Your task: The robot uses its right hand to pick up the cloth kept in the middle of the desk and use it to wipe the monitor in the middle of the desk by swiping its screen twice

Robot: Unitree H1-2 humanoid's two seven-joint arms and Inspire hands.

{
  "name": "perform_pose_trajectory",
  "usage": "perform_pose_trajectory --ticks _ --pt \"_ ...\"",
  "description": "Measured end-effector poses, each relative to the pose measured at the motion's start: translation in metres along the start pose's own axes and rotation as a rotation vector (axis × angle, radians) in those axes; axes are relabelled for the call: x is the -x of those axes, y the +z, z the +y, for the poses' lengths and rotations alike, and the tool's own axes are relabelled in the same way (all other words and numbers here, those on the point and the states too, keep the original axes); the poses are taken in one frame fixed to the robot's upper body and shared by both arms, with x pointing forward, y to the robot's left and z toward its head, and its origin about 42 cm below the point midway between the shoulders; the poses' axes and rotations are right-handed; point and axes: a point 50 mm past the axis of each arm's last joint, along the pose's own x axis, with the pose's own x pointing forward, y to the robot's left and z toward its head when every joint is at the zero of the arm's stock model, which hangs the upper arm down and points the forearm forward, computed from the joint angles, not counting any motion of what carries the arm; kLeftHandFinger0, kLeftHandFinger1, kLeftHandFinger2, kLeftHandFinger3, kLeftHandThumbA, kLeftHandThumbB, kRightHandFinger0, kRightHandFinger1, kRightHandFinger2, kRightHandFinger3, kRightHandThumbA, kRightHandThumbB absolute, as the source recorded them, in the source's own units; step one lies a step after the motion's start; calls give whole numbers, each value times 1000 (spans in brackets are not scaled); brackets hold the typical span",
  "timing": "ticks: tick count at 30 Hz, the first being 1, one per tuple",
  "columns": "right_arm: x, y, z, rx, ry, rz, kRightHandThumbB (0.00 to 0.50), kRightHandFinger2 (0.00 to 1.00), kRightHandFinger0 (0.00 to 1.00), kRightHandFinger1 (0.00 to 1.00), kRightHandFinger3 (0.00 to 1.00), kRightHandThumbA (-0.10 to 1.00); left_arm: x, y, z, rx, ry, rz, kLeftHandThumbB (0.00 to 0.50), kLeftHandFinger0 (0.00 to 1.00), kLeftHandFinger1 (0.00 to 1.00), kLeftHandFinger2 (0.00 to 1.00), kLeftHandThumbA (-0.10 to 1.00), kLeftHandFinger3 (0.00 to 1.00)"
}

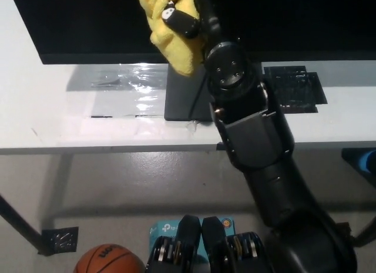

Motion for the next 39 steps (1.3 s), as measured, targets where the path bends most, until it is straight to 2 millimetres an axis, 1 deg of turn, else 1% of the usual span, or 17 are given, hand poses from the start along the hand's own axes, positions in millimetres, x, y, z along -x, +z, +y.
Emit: perform_pose_trajectory --ticks 4,5,6,7,8,10,11,14,15,16,18,21,24,25,29,37,39 --pt "-2 -11 -12 6 -21 18 198 252 0 0 158 -100 0 0 0 -2 -1 0 477 1000 1000 1000 327 1000" --pt "-2 -14 -14 2 -25 25 206 283 0 29 227 -100 0 0 0 -3 -1 0 475 1000 1000 1000 299 1000" --pt "-1 -17 -16 -6 -29 32 153 298 0 44 164 -100 0 0 0 -2 -1 0 471 1000 1000 1000 284 1000" --pt "-1 -21 -17 -13 -32 41 144 290 0 41 140 -100 0 0 0 -2 -1 0 472 1000 1000 1000 285 1000" --pt "-1 -25 -19 -26 -37 53 141 364 8 115 138 -100 0 0 0 -1 -1 0 475 1000 1000 1000 287 1000" --pt "1 -38 -24 -49 -51 85 130 284 0 64 284 -100 0 0 0 -1 -1 0 482 1000 1000 1000 298 1000" --pt "2 -43 -26 -54 -56 95 125 139 0 12 279 -100 0 0 0 -1 -1 0 485 1000 1000 1000 293 1000" --pt "5 -64 -36 -47 -72 130 96 294 0 6 15 -100 0 0 0 -1 -1 0 493 1000 1000 1000 333 1000" --pt "8 -75 -42 -38 -82 147 70 329 0 4 32 -100 0 0 0 -1 -1 1 489 1000 1000 1000 331 1000" --pt "9 -81 -45 -32 -88 156 47 346 0 0 153 -100 0 -1 -1 -2 -2 2 488 1000 1000 1000 330 1000" --pt "15 -101 -59 -13 -109 188 8 394 0 31 157 -100 1 -1 -1 -2 -3 4 493 1000 1000 1000 351 1000" --pt "23 -127 -80 6 -147 227 19 260 0 0 93 -100 1 -1 -1 -5 -3 3 494 1000 1000 1000 328 1000" --pt "32 -150 -102 22 -186 268 35 272 0 0 25 -100 2 -3 -3 -3 -5 7 500 1000 1000 1000 326 1000" --pt "35 -156 -109 23 -200 282 83 241 0 0 0 -100 2 -4 -3 -3 -6 8 489 1000 1000 1000 321 1000" --pt "48 -179 -142 10 -281 331 90 220 0 0 14 -100 4 -6 -5 1 -8 14 481 1000 1000 1000 304 1000" --pt "62 -181 -186 -27 -409 325 75 188 0 0 97 -100 8 -13 -8 8 -12 27 490 1000 1000 1000 296 1000" --pt "63 -180 -190 -25 -420 322 75 177 0 0 41 -100 8 -14 -8 9 -12 28 500 1000 1000 1000 303 1000"
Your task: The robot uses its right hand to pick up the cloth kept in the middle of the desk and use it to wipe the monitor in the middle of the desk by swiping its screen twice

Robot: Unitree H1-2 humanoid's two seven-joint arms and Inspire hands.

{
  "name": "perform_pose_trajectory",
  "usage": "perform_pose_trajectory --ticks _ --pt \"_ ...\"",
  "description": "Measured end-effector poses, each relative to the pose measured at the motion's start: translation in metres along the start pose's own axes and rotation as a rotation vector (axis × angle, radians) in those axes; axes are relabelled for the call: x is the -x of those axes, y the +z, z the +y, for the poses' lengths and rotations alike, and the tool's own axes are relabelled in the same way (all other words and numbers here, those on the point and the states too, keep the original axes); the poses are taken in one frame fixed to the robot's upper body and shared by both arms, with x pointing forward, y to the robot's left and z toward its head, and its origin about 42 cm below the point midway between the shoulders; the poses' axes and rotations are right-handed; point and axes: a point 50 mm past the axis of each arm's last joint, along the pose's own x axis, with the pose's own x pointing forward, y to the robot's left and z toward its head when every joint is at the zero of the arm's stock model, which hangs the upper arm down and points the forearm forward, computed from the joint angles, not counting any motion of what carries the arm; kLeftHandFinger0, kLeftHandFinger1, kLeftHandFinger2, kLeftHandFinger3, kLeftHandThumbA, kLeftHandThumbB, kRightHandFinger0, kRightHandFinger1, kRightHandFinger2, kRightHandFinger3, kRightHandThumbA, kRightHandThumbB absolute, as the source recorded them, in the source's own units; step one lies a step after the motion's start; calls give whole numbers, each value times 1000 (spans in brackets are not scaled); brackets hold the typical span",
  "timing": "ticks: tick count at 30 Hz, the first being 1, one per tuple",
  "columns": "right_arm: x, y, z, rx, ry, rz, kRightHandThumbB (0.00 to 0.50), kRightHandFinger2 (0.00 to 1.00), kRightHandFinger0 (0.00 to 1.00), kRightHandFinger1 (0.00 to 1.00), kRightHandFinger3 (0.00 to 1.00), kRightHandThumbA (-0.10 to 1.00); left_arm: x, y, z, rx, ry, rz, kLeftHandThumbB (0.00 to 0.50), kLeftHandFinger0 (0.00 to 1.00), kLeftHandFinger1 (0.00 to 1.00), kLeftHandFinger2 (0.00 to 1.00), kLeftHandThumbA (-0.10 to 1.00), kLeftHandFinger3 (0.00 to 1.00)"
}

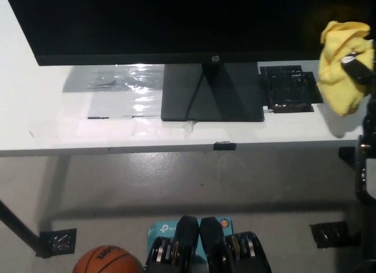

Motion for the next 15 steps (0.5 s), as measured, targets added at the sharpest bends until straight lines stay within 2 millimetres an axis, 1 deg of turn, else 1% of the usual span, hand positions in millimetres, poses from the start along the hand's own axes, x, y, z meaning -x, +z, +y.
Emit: perform_pose_trajectory --ticks 2,3,4,5,7,9,10,12,13,14,15 --pt "-1 3 -1 7 -1 -7 61 178 0 0 6 -100 0 0 0 2 2 -1 499 1000 1000 1000 292 1000" --pt "-1 5 -1 11 -1 -11 63 186 0 0 19 -100 0 1 1 2 3 -2 492 1000 1000 1000 284 1000" --pt "-1 7 -1 14 0 -16 71 190 0 0 75 -100 0 1 1 3 4 -4 499 1000 1000 1000 296 1000" --pt "-1 9 -1 14 2 -23 106 193 0 0 60 -100 0 2 1 3 6 -5 489 1000 1000 1000 290 1000" --pt "0 15 1 14 5 -36 99 178 0 0 33 -100 0 2 2 3 7 -7 494 1000 1000 1000 311 1000" --pt "0 19 3 15 9 -45 93 183 0 0 35 -100 0 2 2 2 7 -7 492 1000 1000 1000 314 1000" --pt "0 23 5 16 13 -51 88 181 0 0 14 -100 0 2 2 1 7 -7 497 1000 1000 1000 333 1000" --pt "0 29 9 18 20 -61 79 178 0 0 13 -100 0 3 1 -1 6 -7 498 1000 1000 1000 327 1000" --pt "0 32 11 18 22 -66 61 197 0 0 43 -100 0 3 1 -1 6 -7 499 1000 1000 1000 315 1000" --pt "0 34 12 17 25 -68 53 204 0 0 51 -100 0 2 1 -2 6 -7 500 1000 1000 1000 310 1000" --pt "0 38 16 18 31 -74 69 201 0 0 28 -100 0 3 1 -2 6 -7 500 1000 1000 1000 307 1000"
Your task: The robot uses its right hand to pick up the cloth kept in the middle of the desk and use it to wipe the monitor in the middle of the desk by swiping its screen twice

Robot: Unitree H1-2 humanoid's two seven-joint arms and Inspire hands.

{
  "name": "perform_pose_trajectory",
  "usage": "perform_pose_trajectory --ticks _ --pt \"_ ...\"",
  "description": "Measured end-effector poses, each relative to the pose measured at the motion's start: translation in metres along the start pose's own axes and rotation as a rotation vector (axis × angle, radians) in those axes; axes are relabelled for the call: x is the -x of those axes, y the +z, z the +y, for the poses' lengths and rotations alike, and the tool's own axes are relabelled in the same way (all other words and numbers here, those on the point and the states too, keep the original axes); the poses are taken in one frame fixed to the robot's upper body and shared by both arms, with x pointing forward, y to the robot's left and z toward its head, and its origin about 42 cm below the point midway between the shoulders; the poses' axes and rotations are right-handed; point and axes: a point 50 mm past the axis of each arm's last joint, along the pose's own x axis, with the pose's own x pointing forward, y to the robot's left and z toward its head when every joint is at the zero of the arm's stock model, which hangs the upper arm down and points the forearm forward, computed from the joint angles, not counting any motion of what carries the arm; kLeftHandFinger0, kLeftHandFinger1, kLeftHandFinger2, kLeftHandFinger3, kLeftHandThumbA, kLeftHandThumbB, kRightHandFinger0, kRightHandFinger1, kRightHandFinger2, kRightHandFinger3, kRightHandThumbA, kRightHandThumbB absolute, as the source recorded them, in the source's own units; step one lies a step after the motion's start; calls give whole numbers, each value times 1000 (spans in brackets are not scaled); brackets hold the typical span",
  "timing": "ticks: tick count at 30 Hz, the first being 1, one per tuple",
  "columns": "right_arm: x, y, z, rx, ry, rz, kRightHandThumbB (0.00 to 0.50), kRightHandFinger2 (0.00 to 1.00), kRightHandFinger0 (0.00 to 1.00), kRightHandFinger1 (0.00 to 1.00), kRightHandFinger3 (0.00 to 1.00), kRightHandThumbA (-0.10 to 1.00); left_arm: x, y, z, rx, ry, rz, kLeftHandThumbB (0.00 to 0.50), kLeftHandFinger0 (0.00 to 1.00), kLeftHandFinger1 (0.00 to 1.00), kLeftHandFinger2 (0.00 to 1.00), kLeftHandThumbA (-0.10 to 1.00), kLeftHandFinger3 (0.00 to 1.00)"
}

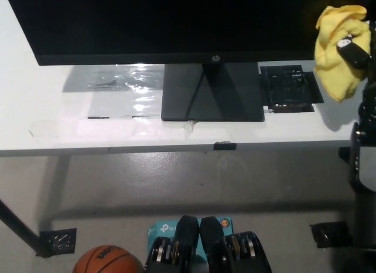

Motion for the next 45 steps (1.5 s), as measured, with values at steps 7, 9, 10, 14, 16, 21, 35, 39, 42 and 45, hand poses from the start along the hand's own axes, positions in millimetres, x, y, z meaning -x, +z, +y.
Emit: perform_pose_trajectory --ticks 7,9,10,14,16,21,35,39,42,45 --pt "-6 17 19 33 47 -24 92 182 0 0 231 -100 0 0 0 1 1 0 494 1000 1000 1000 301 1000" --pt "-7 20 25 42 54 -22 101 261 0 8 90 -100 0 0 0 0 0 -1 498 1000 1000 1000 313 1000" --pt "-8 22 28 40 56 -20 100 282 0 3 64 -100 0 0 0 0 0 0 498 1000 1000 1000 314 1000" --pt "-10 35 46 27 71 -18 122 634 199 395 510 -100 -1 3 0 -8 -3 -6 497 1000 1000 1000 310 1000" --pt "-8 42 56 34 78 -31 91 279 42 150 365 -100 -2 4 0 -10 -2 -9 499 1000 1000 1000 294 1000" --pt "3 68 88 5 127 -69 67 127 0 0 127 -100 -2 4 -1 -17 -4 -9 500 1000 1000 1000 342 1000" --pt "41 119 149 -16 232 -168 80 249 0 4 317 -100 -3 8 -3 -41 -11 -14 485 1000 1000 1000 324 1000" --pt "50 130 160 -24 255 -188 83 257 0 0 217 -100 -2 9 -3 -43 -9 -18 492 1000 1000 1000 328 1000" --pt "52 133 163 -20 265 -200 102 278 0 1 151 -100 -2 9 -3 -44 -9 -16 500 1000 1000 1000 335 1000" --pt "53 134 164 -19 269 -203 126 294 0 0 114 -100 -1 7 -3 -40 -9 -14 500 1000 1000 1000 337 1000"
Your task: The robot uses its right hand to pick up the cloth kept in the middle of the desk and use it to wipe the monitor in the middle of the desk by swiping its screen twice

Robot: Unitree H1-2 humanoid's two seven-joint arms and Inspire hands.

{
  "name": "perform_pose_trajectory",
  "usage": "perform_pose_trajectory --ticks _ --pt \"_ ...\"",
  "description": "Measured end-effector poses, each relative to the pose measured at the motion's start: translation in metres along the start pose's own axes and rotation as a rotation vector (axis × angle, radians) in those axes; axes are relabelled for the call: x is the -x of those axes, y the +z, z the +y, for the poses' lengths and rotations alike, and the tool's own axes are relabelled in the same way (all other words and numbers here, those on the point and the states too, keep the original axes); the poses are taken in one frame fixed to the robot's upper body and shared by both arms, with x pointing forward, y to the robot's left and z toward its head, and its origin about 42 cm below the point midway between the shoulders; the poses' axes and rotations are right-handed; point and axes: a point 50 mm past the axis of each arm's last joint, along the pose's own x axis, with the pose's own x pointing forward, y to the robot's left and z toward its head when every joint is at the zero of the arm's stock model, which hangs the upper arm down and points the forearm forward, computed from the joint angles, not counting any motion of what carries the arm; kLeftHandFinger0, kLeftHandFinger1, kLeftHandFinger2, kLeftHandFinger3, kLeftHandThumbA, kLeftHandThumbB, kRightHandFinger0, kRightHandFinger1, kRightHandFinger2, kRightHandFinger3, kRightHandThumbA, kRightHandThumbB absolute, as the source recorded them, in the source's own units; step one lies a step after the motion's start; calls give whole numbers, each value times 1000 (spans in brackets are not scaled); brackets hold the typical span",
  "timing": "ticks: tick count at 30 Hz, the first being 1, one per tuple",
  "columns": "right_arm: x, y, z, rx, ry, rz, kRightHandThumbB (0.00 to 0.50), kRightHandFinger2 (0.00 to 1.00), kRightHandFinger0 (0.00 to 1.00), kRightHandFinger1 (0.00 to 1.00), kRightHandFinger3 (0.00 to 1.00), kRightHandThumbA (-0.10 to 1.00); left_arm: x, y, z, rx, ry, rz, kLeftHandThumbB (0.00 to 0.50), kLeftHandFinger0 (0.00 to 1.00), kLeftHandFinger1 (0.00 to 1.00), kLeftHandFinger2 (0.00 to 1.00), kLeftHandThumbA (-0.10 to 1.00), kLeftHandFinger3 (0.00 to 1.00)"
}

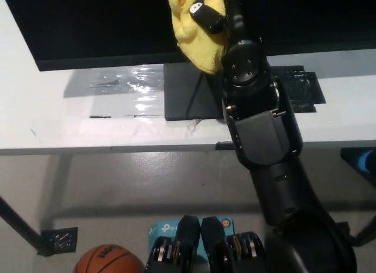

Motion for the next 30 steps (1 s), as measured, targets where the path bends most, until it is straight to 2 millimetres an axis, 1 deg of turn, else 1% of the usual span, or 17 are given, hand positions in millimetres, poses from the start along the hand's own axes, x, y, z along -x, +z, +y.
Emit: perform_pose_trajectory --ticks 3,4,6,8,10,11,12,13,15,16,17,19,20,23,25,28,30 --pt "0 0 0 1 2 -1 149 321 0 0 166 -100 0 -1 0 2 -1 1 494 1000 1000 1000 318 1000" --pt "0 0 0 1 3 -2 171 328 0 2 257 -100 0 -1 0 3 -1 1 494 1000 1000 1000 299 1000" --pt "1 0 1 4 3 -5 162 318 0 1 286 -100 0 -1 0 6 0 0 488 1000 1000 1000 319 1000" --pt "2 1 0 9 4 -11 135 322 0 30 151 -100 0 -1 0 8 0 0 490 1000 1000 1000 312 1000" --pt "3 -1 -1 16 6 -19 163 248 0 0 73 -100 0 -1 0 9 0 0 496 1000 1000 1000 332 1000" --pt "5 -3 -2 16 7 -21 172 227 0 0 66 -100 0 -1 0 9 0 0 493 1000 1000 1000 332 1000" --pt "7 -6 -3 14 9 -20 205 250 0 15 165 -100 0 -1 0 9 0 1 497 1000 1000 1000 317 1000" --pt "8 -9 -4 13 9 -18 199 238 0 2 150 -100 0 -2 0 9 -1 2 499 1000 1000 1000 321 1000" --pt "13 -18 -10 12 0 -17 195 225 0 8 39 -100 0 -3 -1 11 -2 6 495 1000 1000 1000 318 1000" --pt "16 -23 -13 12 -4 -15 176 239 0 22 12 -100 0 -3 -1 11 -3 9 497 1000 1000 1000 320 1000" --pt "20 -30 -17 13 -9 -14 184 288 0 76 1 -100 -1 -4 -1 12 -4 10 493 1000 1000 1000 313 1000" --pt "28 -47 -25 38 -10 -6 172 247 0 40 1 -100 -1 -5 -1 15 -4 15 495 1000 1000 1000 304 1000" --pt "33 -61 -32 58 -8 5 150 226 0 7 0 -100 -1 -6 -1 18 -4 16 500 1000 1000 1000 303 1000" --pt "44 -99 -54 117 -10 50 88 198 0 0 12 -100 0 -6 0 22 -1 15 487 1000 1000 1000 298 1000" --pt "52 -118 -69 150 -14 77 87 202 0 0 11 -100 0 -7 0 24 0 16 485 1000 1000 1000 342 1000" --pt "57 -137 -87 191 -17 104 93 299 0 74 64 -100 0 -6 0 23 0 16 494 1000 1000 1000 304 1000" --pt "58 -149 -98 220 -19 128 111 303 0 83 60 -100 -1 -6 1 27 4 14 499 1000 1000 1000 322 1000"
